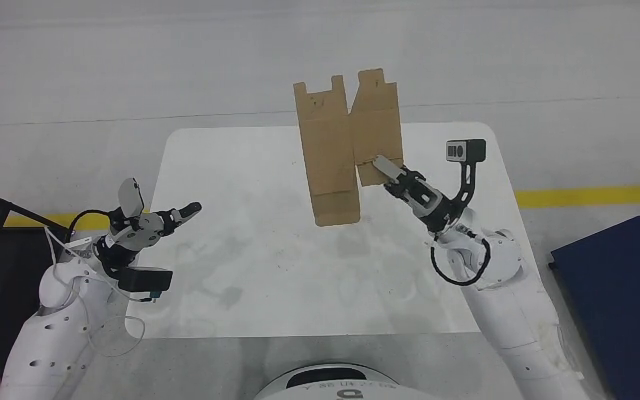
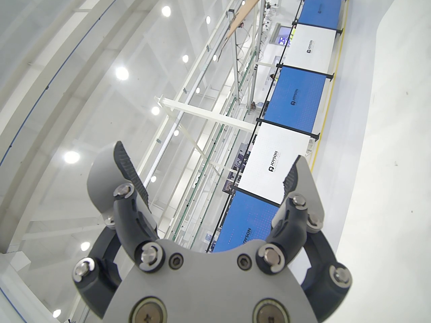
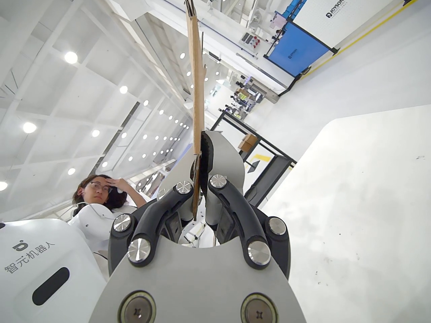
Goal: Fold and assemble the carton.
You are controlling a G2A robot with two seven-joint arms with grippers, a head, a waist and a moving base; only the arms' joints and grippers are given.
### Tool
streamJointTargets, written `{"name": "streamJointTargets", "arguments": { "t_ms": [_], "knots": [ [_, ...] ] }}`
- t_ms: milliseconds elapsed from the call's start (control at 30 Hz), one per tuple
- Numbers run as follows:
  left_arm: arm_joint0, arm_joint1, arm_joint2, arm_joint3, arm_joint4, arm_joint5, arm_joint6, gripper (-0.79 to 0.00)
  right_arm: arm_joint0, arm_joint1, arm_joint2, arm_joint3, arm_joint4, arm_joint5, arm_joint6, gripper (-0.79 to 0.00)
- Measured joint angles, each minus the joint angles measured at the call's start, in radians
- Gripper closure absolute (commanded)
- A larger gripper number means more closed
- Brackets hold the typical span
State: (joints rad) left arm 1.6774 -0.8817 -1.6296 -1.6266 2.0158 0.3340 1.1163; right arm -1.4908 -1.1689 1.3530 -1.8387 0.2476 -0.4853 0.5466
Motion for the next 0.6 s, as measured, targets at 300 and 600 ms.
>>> {"name": "streamJointTargets", "arguments": {
  "t_ms": [300, 600],
  "knots": [
    [0.000, 0.000, 0.000, 0.000, 0.000, 0.000, 0.000, -0.785, 0.006, 0.006, 0.006, -0.003, -0.075, 0.053, 0.028, 0.000],
    [0.000, 0.000, 0.000, 0.000, 0.000, 0.000, 0.000, -0.785, 0.029, 0.015, 0.034, -0.080, -0.360, 0.087, -0.001, 0.000]
  ]
}}
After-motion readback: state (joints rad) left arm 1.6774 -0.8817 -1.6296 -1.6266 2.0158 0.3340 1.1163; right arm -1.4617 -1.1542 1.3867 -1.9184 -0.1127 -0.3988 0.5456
